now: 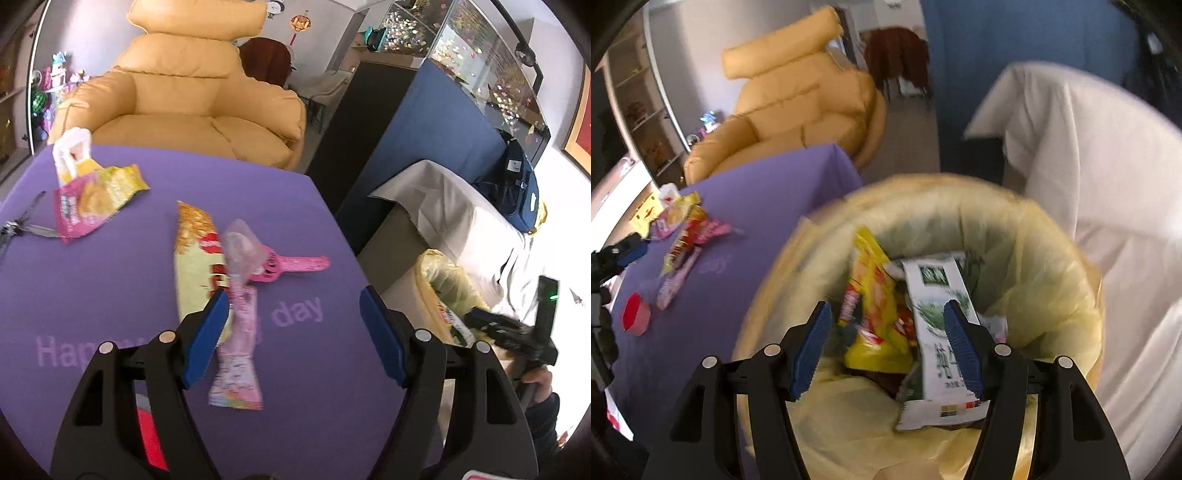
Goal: Collect trash
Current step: 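Move both tools back to the table and grasp the orange chip bag with the left gripper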
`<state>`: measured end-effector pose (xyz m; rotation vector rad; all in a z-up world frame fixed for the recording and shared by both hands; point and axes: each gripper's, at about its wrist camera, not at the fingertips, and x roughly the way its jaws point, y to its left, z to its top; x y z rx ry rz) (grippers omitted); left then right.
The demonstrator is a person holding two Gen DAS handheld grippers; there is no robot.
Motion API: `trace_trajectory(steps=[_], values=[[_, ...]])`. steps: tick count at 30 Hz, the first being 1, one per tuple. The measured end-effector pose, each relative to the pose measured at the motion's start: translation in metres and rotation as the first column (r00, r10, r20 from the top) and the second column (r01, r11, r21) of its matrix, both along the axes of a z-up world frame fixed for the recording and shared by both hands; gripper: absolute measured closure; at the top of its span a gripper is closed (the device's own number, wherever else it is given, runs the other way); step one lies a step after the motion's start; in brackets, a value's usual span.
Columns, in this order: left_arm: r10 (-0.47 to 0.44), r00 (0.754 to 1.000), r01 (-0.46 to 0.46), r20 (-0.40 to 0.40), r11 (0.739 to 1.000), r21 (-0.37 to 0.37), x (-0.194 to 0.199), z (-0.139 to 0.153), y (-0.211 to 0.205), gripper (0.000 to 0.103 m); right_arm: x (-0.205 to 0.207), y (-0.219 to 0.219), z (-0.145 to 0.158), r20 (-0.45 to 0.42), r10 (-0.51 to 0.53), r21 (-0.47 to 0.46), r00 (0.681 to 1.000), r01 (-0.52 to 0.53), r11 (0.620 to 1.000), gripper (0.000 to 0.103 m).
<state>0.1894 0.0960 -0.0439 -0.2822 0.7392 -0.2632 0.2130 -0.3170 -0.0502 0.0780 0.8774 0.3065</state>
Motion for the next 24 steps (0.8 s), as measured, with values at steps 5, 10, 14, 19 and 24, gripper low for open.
trace_trajectory(steps=[5,10,14,19,24], values=[[0.035,0.999,-0.035,-0.004,0.999,0.039,-0.002,-0.002,0.023,0.032,-0.005,0.023,0.017,0.054,0.040,0.007,0.998,-0.041,0.999,0.043],[0.021,0.997,-0.014,-0.072,0.996,0.087,0.007,-0.012,0.034,0.022,-0.001,0.060,0.016,0.068,0.116,0.048,0.991,-0.119,0.992,0.043],[0.054,0.990,-0.039,-0.130,0.993,0.115,0.035,-0.019,0.040,0.022,-0.002,0.094,0.015,0.086,0.159,0.038,0.983,-0.163,0.986,0.043],[0.047,0.980,-0.018,-0.192,0.989,0.149,0.074,-0.025,0.036,0.025,-0.005,0.135,0.006,0.075,0.227,0.052,0.971,-0.231,0.972,0.043],[0.055,0.946,-0.011,-0.319,0.990,0.139,0.102,-0.049,0.040,0.051,-0.008,0.161,-0.006,0.073,0.257,0.038,0.964,-0.261,0.965,0.043]])
